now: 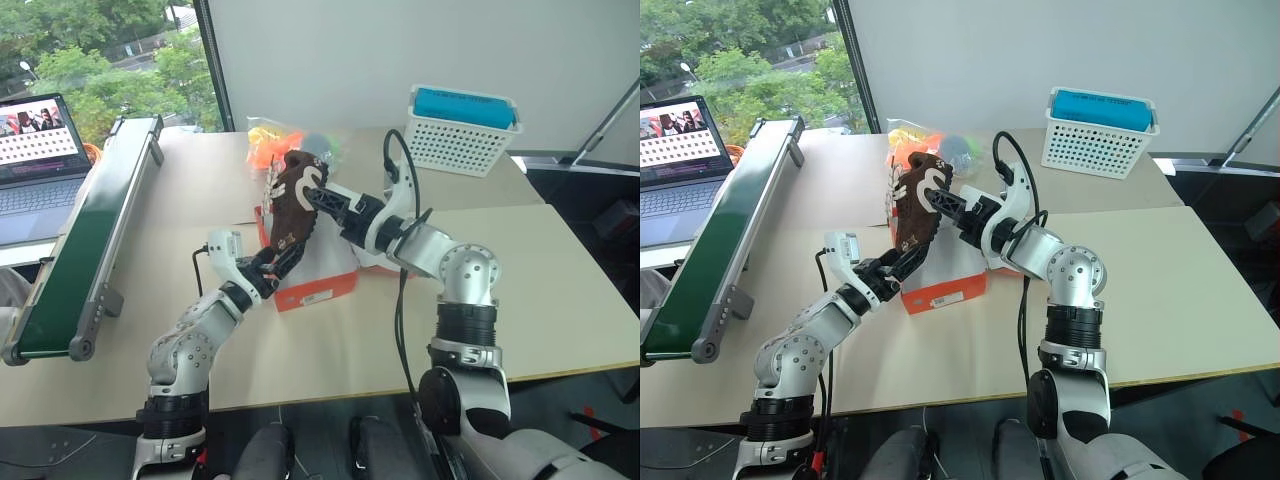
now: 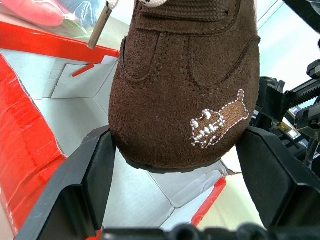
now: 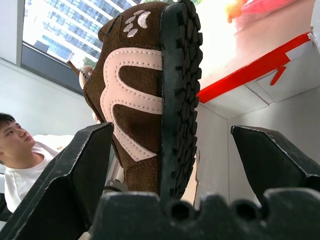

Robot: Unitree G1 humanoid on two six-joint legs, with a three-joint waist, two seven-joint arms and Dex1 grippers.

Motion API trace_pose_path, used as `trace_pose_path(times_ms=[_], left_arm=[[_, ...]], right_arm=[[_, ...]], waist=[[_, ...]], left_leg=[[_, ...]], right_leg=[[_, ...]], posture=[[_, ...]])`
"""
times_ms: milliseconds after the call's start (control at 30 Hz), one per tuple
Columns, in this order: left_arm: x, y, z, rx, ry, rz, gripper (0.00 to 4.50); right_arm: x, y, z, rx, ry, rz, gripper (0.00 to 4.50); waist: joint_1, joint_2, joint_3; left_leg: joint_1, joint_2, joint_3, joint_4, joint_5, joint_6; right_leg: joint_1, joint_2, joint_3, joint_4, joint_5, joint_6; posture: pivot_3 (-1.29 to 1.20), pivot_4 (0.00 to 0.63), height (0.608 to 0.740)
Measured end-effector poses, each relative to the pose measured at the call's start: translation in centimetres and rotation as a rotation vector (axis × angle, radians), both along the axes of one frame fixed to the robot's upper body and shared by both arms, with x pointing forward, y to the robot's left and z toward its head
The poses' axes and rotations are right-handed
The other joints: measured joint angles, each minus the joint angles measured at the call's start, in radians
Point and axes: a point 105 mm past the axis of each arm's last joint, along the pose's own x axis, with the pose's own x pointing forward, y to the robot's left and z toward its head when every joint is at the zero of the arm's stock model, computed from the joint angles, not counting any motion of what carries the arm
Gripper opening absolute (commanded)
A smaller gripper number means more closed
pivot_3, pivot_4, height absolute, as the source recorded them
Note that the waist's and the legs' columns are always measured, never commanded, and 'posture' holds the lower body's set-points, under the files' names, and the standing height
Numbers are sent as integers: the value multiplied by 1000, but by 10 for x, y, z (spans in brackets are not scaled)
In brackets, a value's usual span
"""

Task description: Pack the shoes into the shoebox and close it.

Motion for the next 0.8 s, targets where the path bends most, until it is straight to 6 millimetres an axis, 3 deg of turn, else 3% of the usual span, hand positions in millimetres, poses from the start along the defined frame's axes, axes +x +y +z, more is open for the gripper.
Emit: trace_pose_path(times_ms=[67, 433, 800], left_arm=[[-1, 0, 0, 1, 0, 1, 3334], [-4, 2, 1, 8, -5, 9, 3334], [-4, 3, 3, 10, -15, 13, 3334]], right_arm=[[0, 1, 0, 2, 1, 3, 3804], [-1, 4, 0, 11, 1, 13, 70], [-3, 7, 2, 41, 1, 25, 70]], waist=[[0, 0, 0], [0, 0, 0], [0, 0, 0]], left_leg=[[0, 0, 0, 0, 0, 0], [0, 0, 1, 0, 0, 0], [0, 1, 1, 0, 0, 0]], right_leg=[[0, 0, 0, 0, 0, 0], [0, 0, 0, 0, 0, 0], [0, 1, 1, 0, 0, 0]], posture=[[0, 150, 740], [0, 150, 740], [0, 150, 740]])
